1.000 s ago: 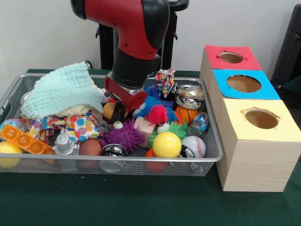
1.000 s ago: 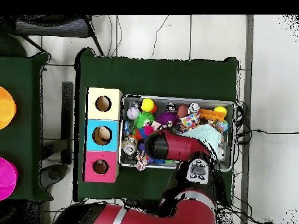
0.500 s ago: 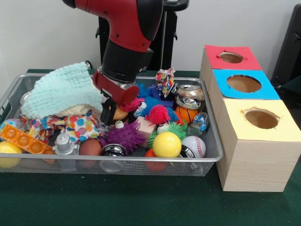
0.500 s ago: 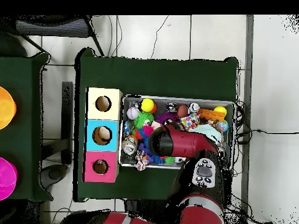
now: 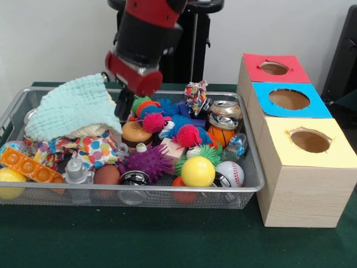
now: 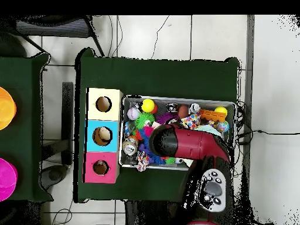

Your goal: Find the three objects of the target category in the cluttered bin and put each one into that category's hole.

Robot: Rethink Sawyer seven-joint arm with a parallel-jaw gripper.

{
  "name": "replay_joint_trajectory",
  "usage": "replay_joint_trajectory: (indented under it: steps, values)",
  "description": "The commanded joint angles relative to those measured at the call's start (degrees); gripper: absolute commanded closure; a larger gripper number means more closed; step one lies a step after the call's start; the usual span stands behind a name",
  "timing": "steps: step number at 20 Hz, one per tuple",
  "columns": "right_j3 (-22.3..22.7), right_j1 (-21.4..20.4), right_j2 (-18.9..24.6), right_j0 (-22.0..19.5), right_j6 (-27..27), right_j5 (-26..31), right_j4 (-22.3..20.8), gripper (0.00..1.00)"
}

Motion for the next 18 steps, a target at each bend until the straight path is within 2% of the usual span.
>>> replay_joint_trajectory:
  steps: [1, 7, 12, 18]
  values:
    - [6.2, -9.5, 6.5, 0.4, -5.0, 13.2, 1.1, 1.0]
    - [11.9, -9.3, 10.2, -0.9, -1.0, 10.9, 4.5, 1.0]
    - [16.2, -6.5, 13.9, -2.8, 2.2, 3.4, 7.6, 1.0]
    - [19.3, -4.5, 16.8, -3.6, 4.8, -1.9, 10.5, 1.0]
